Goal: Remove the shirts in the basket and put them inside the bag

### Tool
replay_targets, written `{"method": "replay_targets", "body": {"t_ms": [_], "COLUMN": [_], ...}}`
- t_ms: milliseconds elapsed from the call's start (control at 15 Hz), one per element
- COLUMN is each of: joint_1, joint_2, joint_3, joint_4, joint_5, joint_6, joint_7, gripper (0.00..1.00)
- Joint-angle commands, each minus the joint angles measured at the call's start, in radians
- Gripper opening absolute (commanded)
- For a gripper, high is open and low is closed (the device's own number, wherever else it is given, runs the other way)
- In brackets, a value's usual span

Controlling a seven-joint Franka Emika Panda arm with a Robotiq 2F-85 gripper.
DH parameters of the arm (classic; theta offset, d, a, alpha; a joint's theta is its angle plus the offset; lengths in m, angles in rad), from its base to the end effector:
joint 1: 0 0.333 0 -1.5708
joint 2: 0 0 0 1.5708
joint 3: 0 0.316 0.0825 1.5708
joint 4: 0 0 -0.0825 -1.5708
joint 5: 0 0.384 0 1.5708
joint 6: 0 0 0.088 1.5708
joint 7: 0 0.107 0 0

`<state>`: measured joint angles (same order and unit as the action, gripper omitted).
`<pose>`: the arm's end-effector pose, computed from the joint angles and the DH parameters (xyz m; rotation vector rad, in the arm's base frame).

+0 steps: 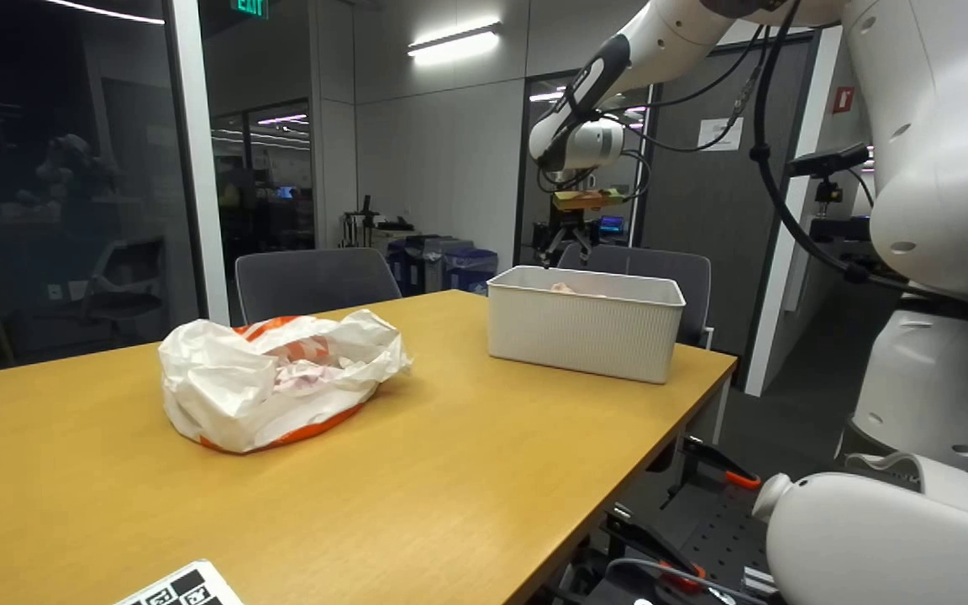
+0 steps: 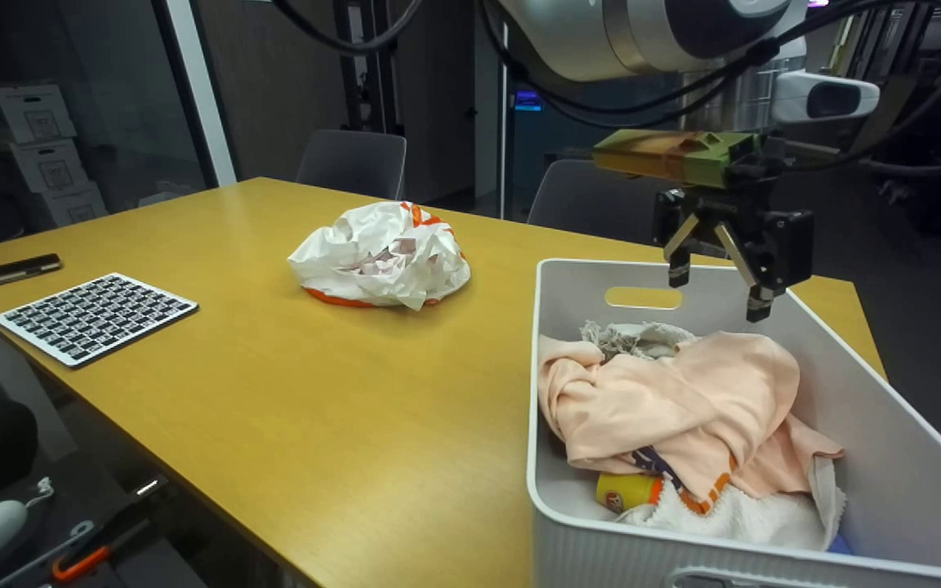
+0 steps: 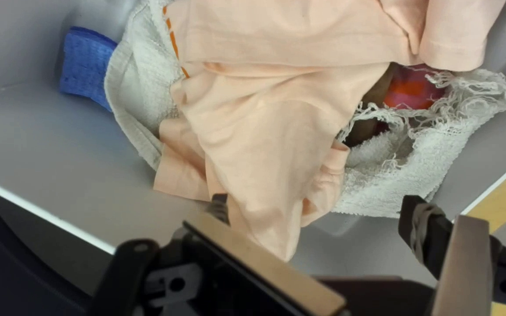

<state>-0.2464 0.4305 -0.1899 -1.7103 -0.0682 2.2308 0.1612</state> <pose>0.6134 -0.2739 0.3541 2.8862 -0.7948 0.1157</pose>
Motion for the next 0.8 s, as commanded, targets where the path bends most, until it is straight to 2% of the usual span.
{"method": "replay_targets", "body": {"t_ms": [0,267,400,733], "joint_1": [0.009,-0.004,-0.015,-0.027], "joint_2": [0.002,0.07,0.096,0.177], "joint_3": [-0.012,-0.006,0.0,-0.005], "joint_4": [0.01,0.055,0.058,0.063], "joint_5": [0.007,0.039,0.057,0.049], "joint_6": [-0.005,-0.074,-0.065,0.109], "joint_7": [-0.007,0.001,-0.021,-0.055], "gripper": [1.0,1.0,1.0,1.0]}}
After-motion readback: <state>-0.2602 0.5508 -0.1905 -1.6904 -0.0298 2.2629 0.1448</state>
